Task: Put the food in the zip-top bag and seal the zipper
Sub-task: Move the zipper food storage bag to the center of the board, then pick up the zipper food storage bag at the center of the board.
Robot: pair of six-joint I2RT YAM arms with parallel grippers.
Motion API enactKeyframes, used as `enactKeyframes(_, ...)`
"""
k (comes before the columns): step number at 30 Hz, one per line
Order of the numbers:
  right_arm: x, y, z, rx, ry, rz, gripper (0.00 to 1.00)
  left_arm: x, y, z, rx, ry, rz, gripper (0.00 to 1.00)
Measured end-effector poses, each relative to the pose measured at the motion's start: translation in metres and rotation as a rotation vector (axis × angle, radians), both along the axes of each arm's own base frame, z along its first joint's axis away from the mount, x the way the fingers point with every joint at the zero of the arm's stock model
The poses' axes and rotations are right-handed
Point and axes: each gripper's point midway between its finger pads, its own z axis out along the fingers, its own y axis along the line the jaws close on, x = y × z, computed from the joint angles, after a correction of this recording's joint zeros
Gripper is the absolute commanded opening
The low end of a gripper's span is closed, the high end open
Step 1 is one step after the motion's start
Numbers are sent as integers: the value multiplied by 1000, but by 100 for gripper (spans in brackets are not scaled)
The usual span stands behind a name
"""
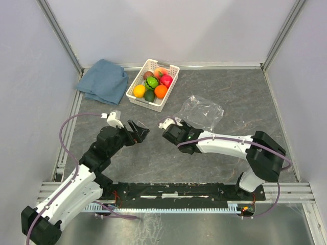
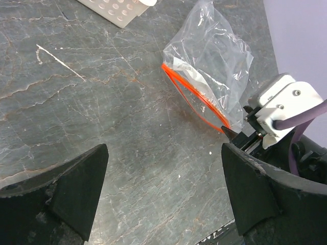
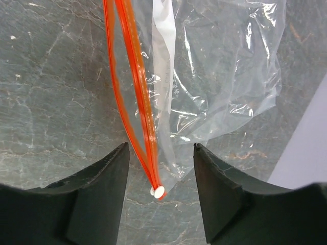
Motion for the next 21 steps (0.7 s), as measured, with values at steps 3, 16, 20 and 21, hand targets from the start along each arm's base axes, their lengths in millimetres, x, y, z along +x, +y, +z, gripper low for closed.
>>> enactKeyframes(3, 3, 0, -3, -46, -23, 0, 57, 0, 0, -4, -4, 2, 2, 96)
enactKeyframes(16, 12, -1, -36, -237, -72, -6, 46, 2, -2, -9, -35, 13, 13, 95)
enactKeyframes(20, 17, -2, -39, -270, -104, -14, 41, 2, -3, -9, -40, 17, 16, 95)
enactKeyframes(21, 18, -2, -40, -276, -109, -14, 40, 2, -3, -9, -40, 17, 16, 94)
